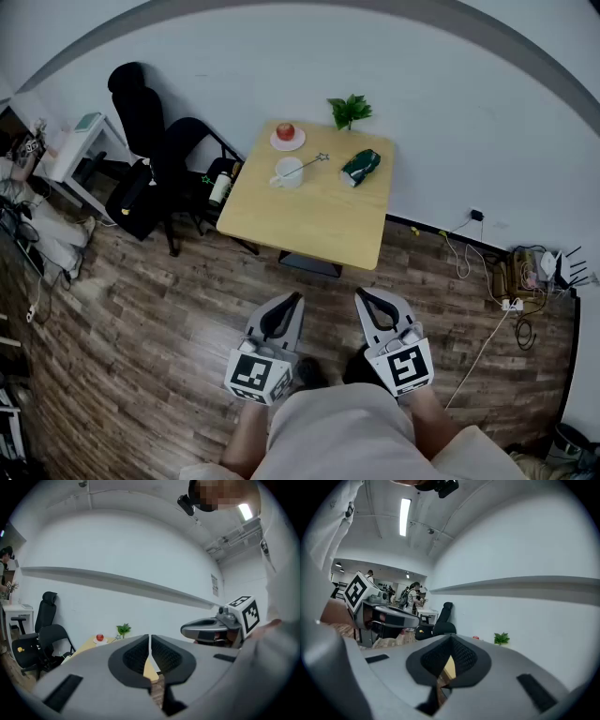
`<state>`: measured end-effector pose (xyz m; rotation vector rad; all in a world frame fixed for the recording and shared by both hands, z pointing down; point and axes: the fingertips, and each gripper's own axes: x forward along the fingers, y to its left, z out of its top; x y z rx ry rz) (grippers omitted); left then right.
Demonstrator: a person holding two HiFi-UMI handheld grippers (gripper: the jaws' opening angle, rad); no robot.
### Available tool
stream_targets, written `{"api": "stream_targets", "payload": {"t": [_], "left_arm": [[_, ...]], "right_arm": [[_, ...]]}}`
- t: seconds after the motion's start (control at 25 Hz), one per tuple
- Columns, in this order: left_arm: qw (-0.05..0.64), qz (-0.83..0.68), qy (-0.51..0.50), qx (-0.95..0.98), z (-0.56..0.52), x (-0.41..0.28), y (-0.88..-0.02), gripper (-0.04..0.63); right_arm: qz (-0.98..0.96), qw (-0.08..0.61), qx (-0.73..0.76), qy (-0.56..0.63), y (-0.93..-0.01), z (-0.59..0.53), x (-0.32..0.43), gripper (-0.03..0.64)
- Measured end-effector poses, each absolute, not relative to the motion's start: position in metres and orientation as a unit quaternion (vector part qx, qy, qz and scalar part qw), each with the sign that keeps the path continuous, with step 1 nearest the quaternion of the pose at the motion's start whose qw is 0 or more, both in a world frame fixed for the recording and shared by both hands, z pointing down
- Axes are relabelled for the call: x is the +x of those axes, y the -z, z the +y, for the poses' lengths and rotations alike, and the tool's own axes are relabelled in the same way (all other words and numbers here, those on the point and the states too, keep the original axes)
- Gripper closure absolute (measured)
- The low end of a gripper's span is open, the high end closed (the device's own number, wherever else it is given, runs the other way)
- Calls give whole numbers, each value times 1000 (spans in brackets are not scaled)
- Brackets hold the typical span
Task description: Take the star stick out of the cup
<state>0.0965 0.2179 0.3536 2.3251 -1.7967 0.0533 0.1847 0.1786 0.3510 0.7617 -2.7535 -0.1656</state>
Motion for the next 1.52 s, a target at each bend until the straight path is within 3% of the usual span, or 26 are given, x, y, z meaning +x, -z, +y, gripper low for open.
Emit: {"api": "stream_targets", "payload": {"t": [0.84, 1.52], "left_arm": [[94, -606, -26, 790, 258, 76, -360, 577], [111, -632, -30, 766, 222, 38, -374, 577]], "right_arm": [[-952, 123, 278, 43, -354, 219, 164, 618], [-960, 128, 246, 30, -367, 173, 124, 618]]}}
